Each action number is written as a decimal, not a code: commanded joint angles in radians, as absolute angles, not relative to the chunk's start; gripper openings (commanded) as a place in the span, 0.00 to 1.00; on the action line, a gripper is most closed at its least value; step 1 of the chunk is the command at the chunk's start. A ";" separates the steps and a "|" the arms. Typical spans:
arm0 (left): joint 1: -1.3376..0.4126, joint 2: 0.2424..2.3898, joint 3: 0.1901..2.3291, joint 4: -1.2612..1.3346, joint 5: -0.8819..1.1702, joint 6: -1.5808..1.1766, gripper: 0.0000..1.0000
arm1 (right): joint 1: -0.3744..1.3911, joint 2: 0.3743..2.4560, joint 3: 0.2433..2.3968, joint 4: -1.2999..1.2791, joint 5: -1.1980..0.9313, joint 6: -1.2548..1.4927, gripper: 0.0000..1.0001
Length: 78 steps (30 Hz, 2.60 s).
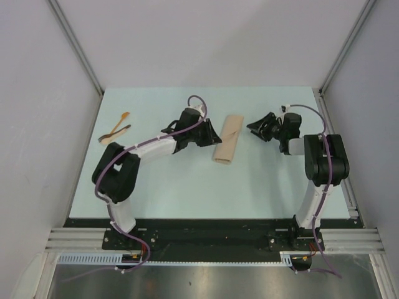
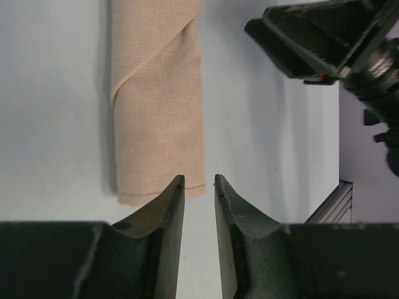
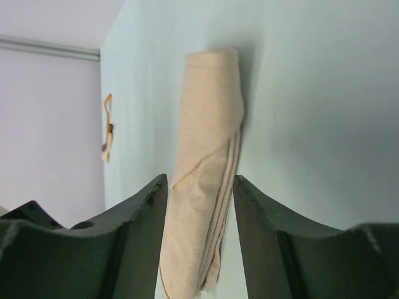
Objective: Fold the napkin into a case and place the utensils inside
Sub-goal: Turn over the smaller rectangle-folded napkin at the center of the board, then smooth out the smaller rectangle-folded napkin at the center of the board, then move the smaller rectangle folded napkin to the center of the board.
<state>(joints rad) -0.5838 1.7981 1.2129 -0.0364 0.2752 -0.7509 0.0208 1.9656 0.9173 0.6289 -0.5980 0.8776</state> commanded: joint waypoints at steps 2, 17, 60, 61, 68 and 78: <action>-0.635 1.911 1.304 0.061 0.302 -0.787 0.28 | 0.051 1.920 1.101 0.319 -0.613 0.586 0.51; -0.715 2.056 1.184 0.222 0.250 -0.853 0.24 | 0.058 2.287 1.446 0.304 -0.799 0.609 0.29; -0.686 0.884 0.722 -0.351 0.091 -0.710 0.43 | 0.586 1.989 1.205 -0.199 -0.044 0.294 0.31; -0.666 0.865 0.726 -0.370 0.091 -0.703 0.43 | 0.594 2.018 1.247 -0.202 -0.051 0.304 0.31; -0.532 0.761 0.746 -0.486 0.141 -0.624 0.46 | 0.635 2.279 1.700 -0.245 -0.089 0.396 0.33; -0.426 0.885 0.684 -0.261 0.299 -0.728 0.46 | 0.586 2.206 1.760 -0.284 -0.250 0.423 0.45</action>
